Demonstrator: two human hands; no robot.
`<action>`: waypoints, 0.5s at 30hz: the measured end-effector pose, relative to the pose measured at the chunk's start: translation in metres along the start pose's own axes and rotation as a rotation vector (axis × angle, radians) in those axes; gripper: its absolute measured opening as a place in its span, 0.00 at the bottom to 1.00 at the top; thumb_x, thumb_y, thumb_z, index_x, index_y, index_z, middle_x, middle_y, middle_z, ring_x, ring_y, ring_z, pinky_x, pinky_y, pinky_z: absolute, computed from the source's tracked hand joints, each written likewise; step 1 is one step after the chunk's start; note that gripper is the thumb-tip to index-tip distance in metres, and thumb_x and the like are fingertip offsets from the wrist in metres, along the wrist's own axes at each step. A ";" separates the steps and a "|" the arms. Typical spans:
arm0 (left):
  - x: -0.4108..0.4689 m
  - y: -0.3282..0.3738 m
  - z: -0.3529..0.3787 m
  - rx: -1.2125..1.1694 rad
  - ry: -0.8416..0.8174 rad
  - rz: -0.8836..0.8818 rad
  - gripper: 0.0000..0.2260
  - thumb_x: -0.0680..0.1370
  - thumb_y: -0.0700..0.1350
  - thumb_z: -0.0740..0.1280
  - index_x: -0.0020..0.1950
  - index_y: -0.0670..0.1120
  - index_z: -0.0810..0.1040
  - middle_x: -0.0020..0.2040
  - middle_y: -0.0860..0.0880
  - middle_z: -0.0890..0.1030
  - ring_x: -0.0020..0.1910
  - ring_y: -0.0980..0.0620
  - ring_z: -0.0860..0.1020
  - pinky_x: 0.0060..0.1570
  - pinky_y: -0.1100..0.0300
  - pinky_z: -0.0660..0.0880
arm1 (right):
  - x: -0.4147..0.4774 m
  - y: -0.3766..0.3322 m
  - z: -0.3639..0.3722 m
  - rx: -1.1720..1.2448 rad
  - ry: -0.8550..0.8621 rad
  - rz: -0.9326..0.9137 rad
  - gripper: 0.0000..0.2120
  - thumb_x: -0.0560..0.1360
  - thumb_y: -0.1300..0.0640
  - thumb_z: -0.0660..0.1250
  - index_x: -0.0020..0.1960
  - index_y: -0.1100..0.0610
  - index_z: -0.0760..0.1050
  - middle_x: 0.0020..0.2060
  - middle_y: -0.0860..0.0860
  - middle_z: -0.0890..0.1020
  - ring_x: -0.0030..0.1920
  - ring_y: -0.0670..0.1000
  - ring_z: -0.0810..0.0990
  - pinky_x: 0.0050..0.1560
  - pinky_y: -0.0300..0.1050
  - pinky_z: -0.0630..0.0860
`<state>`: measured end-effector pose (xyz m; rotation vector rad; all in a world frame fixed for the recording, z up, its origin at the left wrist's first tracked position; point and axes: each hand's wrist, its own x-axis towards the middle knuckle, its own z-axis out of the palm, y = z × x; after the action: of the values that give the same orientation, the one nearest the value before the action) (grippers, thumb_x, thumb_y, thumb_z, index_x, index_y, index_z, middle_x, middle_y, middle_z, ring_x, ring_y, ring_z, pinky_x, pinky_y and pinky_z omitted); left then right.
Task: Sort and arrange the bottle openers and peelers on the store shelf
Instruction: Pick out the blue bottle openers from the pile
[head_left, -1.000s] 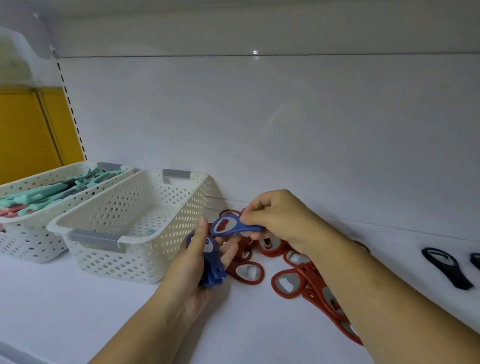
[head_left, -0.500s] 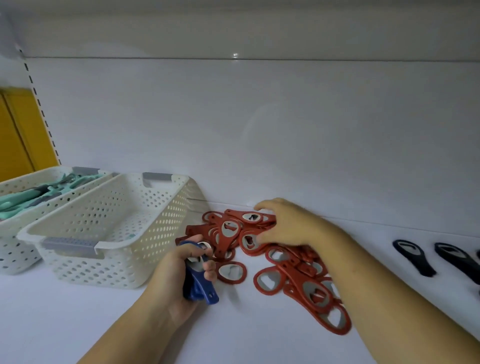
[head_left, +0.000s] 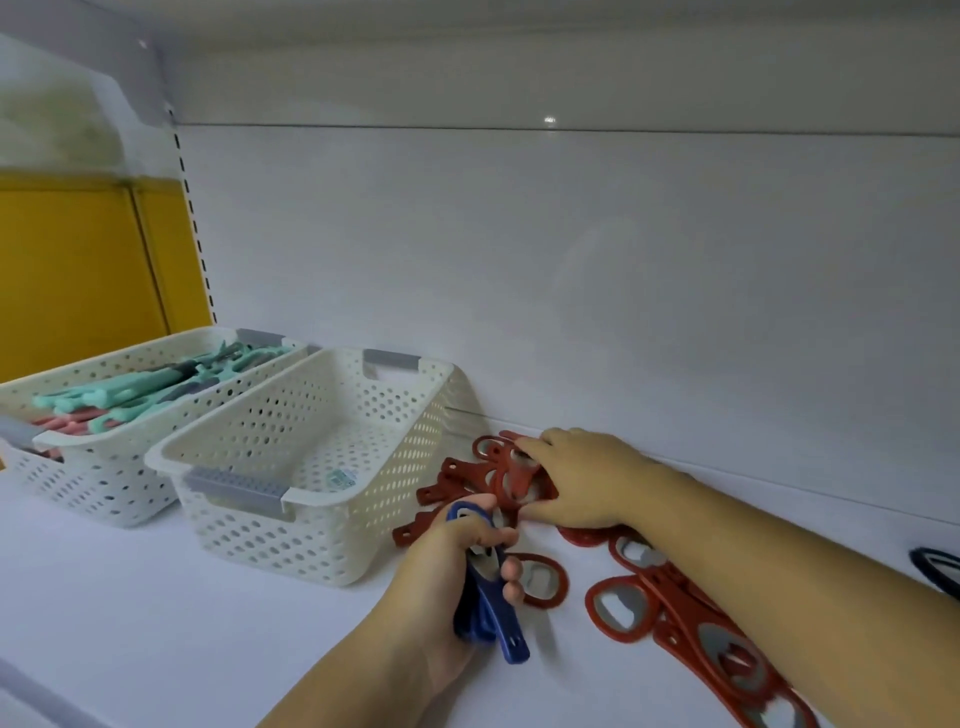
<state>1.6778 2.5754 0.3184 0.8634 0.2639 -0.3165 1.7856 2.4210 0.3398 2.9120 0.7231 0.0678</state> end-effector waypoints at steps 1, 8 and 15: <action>-0.001 0.001 0.000 0.006 0.007 -0.010 0.11 0.73 0.31 0.59 0.53 0.40 0.74 0.36 0.42 0.73 0.26 0.49 0.70 0.24 0.60 0.68 | 0.003 0.001 -0.003 -0.058 0.019 -0.025 0.33 0.72 0.41 0.64 0.73 0.50 0.59 0.62 0.53 0.73 0.58 0.55 0.74 0.57 0.51 0.74; 0.001 0.002 0.000 -0.019 0.019 -0.050 0.16 0.72 0.31 0.60 0.58 0.43 0.72 0.40 0.41 0.74 0.26 0.50 0.71 0.24 0.61 0.69 | 0.016 -0.002 -0.004 -0.014 0.119 0.057 0.28 0.68 0.50 0.69 0.66 0.51 0.65 0.53 0.51 0.76 0.50 0.53 0.76 0.49 0.46 0.76; 0.004 0.006 0.000 -0.110 -0.057 -0.031 0.03 0.75 0.29 0.59 0.45 0.35 0.70 0.34 0.46 0.70 0.18 0.55 0.70 0.21 0.67 0.66 | -0.002 0.024 -0.011 0.463 0.357 0.320 0.06 0.71 0.51 0.69 0.47 0.44 0.78 0.41 0.42 0.81 0.42 0.45 0.79 0.43 0.40 0.77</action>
<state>1.6839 2.5778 0.3213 0.7408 0.2396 -0.3522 1.7939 2.3999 0.3546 3.4870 0.3351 0.5315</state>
